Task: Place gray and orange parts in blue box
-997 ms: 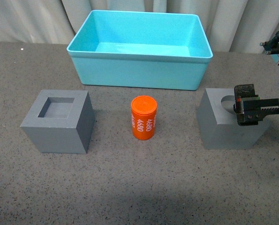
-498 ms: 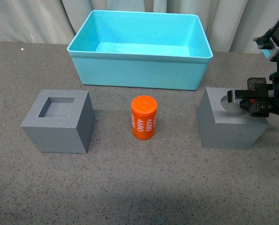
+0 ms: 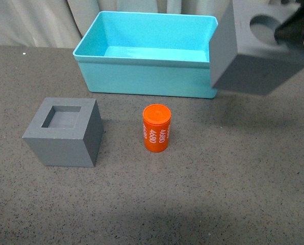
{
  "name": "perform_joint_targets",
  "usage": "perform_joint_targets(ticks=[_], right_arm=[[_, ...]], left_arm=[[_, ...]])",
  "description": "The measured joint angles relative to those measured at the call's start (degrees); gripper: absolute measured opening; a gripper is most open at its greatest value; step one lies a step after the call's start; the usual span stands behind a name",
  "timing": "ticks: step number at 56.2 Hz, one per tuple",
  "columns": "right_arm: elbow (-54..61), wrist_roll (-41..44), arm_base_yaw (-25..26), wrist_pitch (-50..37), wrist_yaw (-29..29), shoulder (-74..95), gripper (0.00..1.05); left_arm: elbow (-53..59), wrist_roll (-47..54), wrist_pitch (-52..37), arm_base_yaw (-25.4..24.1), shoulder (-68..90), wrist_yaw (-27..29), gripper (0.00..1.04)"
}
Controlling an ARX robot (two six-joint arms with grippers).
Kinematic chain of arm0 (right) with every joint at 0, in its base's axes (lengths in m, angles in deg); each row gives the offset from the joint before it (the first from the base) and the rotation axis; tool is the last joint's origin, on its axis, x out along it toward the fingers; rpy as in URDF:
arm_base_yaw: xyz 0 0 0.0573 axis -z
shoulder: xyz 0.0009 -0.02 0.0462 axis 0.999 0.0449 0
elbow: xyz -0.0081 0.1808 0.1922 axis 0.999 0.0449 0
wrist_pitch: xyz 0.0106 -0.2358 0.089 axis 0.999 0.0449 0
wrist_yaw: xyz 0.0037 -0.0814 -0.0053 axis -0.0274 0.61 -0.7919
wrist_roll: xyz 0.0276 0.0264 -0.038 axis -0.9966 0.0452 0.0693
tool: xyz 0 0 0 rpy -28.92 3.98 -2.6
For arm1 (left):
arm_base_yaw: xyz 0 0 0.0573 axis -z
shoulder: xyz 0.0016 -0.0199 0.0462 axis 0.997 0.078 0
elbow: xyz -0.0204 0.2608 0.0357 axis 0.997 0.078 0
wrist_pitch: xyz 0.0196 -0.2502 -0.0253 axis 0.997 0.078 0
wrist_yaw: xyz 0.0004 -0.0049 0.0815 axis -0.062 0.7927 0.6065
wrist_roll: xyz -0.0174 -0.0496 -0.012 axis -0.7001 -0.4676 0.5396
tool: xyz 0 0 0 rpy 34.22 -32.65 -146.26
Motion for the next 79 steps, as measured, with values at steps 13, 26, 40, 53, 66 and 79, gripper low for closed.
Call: perform_joint_targets(ticks=[13,26,40,53,66,79], right_arm=[[-8.61,-0.09,-1.53,-5.42,2.73,7.87,0.18],[-20.48,-0.50,-2.45,-5.99,3.52,21.07,0.18],[-29.59,-0.72,-2.82,-2.27,3.04,30.08,0.18],[-32.26,-0.74,-2.80,-2.38,2.91,35.47,0.18],[-38.05,-0.79,-2.82,1.66,2.82,40.72,0.18],[-41.42,-0.72,-3.13,3.87,2.38,42.82,0.18]], left_arm=[[0.00,0.00,0.00,0.00,0.00,0.02,0.98],[0.00,0.00,0.00,0.00,0.00,0.02,0.98],[0.00,0.00,0.00,0.00,0.00,0.02,0.98],[0.00,0.00,0.00,0.00,0.00,0.02,0.98],[0.00,0.00,0.00,0.00,0.00,0.00,0.98],[0.00,0.00,0.00,0.00,0.00,0.02,0.98]])
